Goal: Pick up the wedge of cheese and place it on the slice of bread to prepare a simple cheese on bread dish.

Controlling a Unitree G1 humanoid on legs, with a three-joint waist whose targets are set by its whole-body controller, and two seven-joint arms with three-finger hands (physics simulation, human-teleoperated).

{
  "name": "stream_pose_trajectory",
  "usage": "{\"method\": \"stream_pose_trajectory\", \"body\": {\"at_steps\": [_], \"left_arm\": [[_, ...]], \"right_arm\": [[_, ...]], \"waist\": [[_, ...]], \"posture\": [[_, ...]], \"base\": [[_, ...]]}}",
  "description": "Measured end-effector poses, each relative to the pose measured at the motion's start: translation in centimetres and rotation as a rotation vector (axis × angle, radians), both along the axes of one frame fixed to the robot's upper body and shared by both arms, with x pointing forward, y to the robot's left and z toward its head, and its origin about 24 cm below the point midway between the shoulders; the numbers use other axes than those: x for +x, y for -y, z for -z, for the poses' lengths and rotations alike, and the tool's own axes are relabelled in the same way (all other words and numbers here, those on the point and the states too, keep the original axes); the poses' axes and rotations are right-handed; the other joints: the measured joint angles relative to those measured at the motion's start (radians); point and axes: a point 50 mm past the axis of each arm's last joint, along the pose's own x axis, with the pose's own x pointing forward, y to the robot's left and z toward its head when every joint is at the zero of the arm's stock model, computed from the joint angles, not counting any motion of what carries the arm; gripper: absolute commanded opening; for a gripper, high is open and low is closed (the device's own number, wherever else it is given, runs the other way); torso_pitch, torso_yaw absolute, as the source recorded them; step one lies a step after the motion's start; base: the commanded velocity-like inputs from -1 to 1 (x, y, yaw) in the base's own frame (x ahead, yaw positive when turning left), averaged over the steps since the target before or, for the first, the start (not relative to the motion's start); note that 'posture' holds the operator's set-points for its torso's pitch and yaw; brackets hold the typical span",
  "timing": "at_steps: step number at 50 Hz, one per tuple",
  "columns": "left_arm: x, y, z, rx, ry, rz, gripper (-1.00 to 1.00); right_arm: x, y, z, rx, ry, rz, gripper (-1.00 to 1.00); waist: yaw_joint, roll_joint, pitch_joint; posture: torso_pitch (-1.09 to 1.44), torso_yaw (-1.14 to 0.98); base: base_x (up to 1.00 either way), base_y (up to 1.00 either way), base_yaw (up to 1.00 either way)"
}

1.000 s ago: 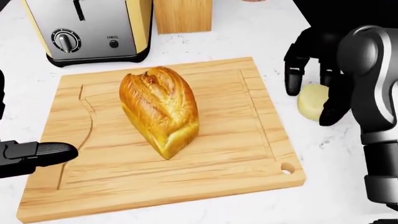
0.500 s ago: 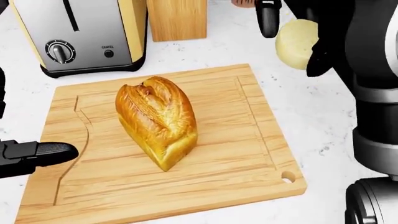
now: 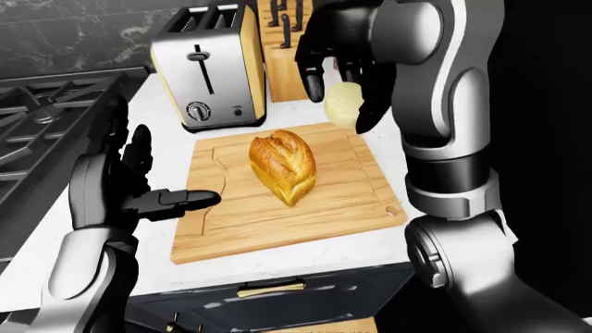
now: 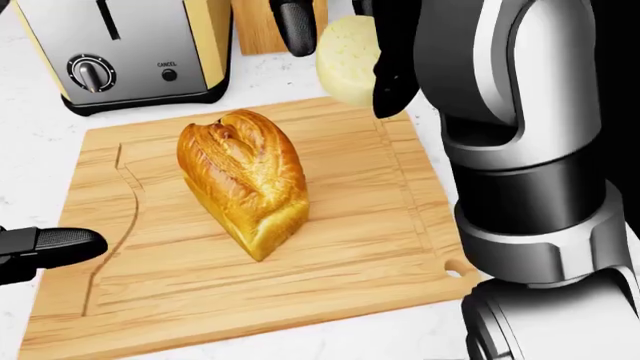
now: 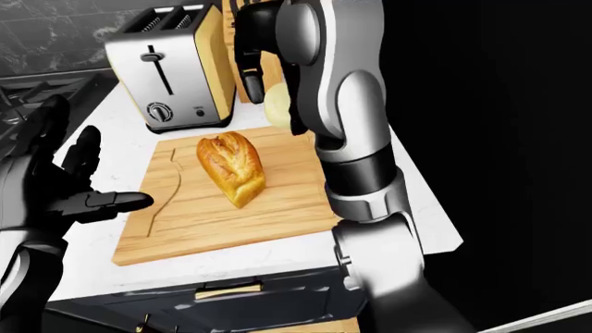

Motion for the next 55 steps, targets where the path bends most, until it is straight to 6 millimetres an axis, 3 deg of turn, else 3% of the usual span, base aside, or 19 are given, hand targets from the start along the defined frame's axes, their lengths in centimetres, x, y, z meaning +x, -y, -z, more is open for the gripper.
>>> {"method": "stream_pose_trajectory", "body": {"at_steps": [10,34,44,55], "left_arm": [[0.0,0.3,0.1,0.000,-0.010,0.008,1.00],[-0.3,-0.2,0.0,-0.004,-0.001,-0.004,1.00],[-0.5,-0.5,-0.2,-0.005,0.003,-0.010,1.00],[-0.4,-0.7,0.1,-0.010,-0.001,-0.013,1.00]], "right_arm": [[-1.3,-1.9,-0.7,0.003,0.038,-0.060,-1.00],[-1.2,-6.3,0.8,0.087,0.023,-0.179,-1.00],[-0.6,-6.9,2.5,0.104,-0.017,-0.186,-1.00],[-0.6,-7.3,2.7,0.109,-0.016,-0.197,-1.00]], "waist": [[-0.002,0.005,0.000],[-0.007,0.012,-0.003],[-0.007,0.014,-0.003],[-0.007,0.015,-0.006]], "posture": [[0.00,0.00],[0.00,0.00],[0.00,0.00],[0.00,0.00]], "base": [[0.00,0.00,0.00],[0.00,0.00,0.00],[0.00,0.00,0.00],[0.00,0.00,0.00]]}}
